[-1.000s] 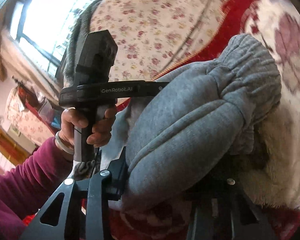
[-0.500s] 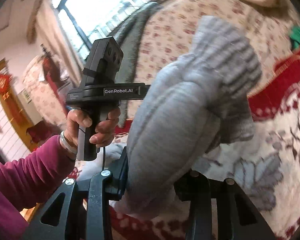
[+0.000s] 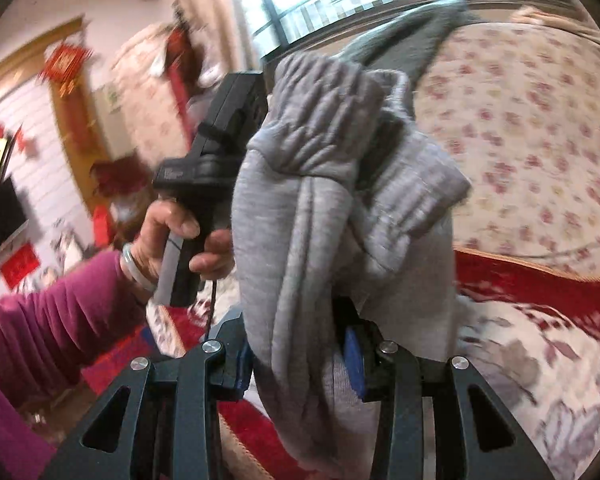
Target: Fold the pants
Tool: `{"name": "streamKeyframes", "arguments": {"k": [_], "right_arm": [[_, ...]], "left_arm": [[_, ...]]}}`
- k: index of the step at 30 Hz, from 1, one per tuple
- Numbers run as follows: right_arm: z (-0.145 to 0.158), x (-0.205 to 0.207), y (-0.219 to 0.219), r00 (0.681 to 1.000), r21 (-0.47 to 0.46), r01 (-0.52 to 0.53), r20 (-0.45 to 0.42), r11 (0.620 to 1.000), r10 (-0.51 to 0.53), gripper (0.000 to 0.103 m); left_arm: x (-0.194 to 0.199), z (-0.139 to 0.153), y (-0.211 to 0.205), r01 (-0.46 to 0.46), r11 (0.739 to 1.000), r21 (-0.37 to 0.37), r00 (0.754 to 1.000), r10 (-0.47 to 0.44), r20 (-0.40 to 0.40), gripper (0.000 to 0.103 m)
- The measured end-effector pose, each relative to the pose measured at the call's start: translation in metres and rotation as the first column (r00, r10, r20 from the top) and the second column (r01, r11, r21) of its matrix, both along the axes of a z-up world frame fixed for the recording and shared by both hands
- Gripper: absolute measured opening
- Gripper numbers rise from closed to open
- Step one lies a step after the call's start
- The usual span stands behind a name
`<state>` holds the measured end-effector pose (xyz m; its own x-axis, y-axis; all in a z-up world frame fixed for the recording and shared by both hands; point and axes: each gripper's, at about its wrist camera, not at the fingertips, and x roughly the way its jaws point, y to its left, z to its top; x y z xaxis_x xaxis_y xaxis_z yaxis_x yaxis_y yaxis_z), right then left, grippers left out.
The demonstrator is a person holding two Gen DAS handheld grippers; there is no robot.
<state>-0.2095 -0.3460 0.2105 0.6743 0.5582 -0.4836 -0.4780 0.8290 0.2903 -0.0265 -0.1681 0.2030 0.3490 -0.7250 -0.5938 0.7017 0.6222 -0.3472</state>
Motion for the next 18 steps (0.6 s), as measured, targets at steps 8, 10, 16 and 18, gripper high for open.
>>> {"name": "streamKeyframes", "arguments": {"k": [8, 10, 16, 18], "right_arm": [[-0.064, 0.049, 0.085, 0.976, -0.077, -0.166, -0.157, 0.983, 0.153, 0.041], [-0.081, 0.054, 0.098, 0.966, -0.088, -0.194, -0.193, 0.977, 0.174, 0.041], [-0.070, 0.045, 0.084, 0.956, 0.047, -0.219, -0.190, 0.975, 0.224, 0.071], [-0.060, 0.041, 0.064, 0.952, 0.156, -0.201, -0.203, 0.967, 0.230, 0.072]], "left_arm": [[0.020, -0.034, 0.138, -0.342, 0.939, 0.044, 0.935, 0.345, -0.088, 0.017], [0.012, -0.035, 0.154, -0.369, 0.928, 0.055, 0.925, 0.372, -0.079, 0.017], [-0.026, -0.019, 0.138, -0.314, 0.945, 0.087, 0.949, 0.315, 0.011, 0.053], [-0.040, -0.008, 0.119, -0.257, 0.964, 0.074, 0.966, 0.254, 0.046, 0.061]]}}
